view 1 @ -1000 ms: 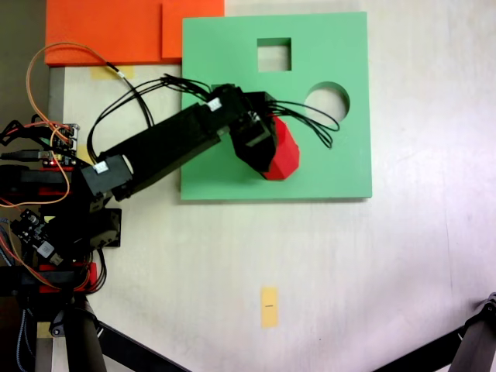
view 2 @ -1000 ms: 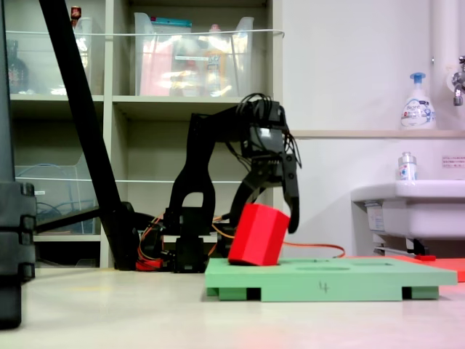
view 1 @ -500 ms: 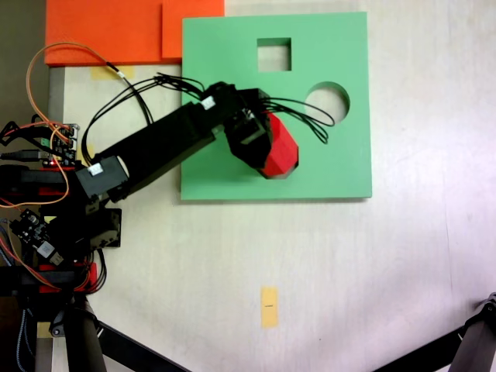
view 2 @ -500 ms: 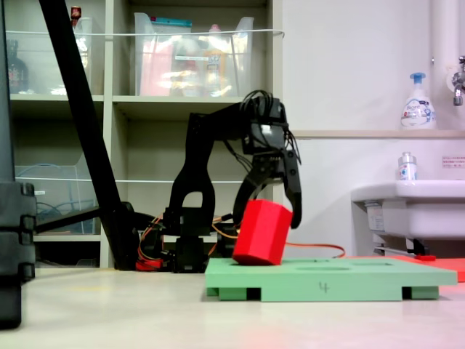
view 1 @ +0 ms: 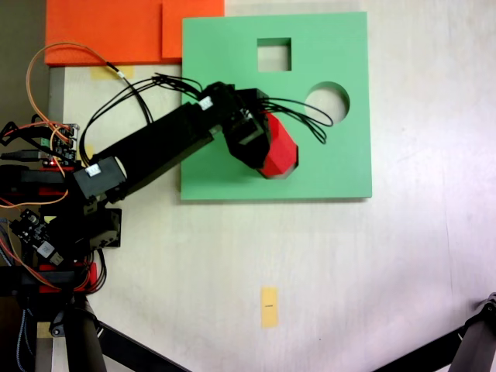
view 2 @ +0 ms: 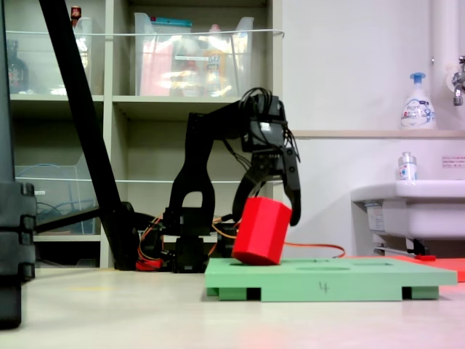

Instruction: Put the octagonal pillar block into the corresponding hole

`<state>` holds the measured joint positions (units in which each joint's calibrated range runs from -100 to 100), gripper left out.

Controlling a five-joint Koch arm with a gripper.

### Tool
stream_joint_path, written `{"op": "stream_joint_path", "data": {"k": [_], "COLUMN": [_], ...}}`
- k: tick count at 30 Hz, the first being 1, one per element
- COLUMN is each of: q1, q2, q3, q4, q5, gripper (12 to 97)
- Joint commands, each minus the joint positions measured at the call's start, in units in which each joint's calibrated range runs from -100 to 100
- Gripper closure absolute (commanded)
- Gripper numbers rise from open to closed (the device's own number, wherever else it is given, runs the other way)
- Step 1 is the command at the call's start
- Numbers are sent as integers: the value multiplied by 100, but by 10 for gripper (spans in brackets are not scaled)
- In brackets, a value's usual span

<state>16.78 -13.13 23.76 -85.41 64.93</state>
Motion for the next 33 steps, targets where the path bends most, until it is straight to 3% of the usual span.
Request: {"op": "stream_joint_path", "data": {"k": [1,33], "q1": [10,-83], "q2": [-41,810], "q3": [126,126], "q4": [-72,-24], "q5": [-15,-15], "gripper": [674,672]}}
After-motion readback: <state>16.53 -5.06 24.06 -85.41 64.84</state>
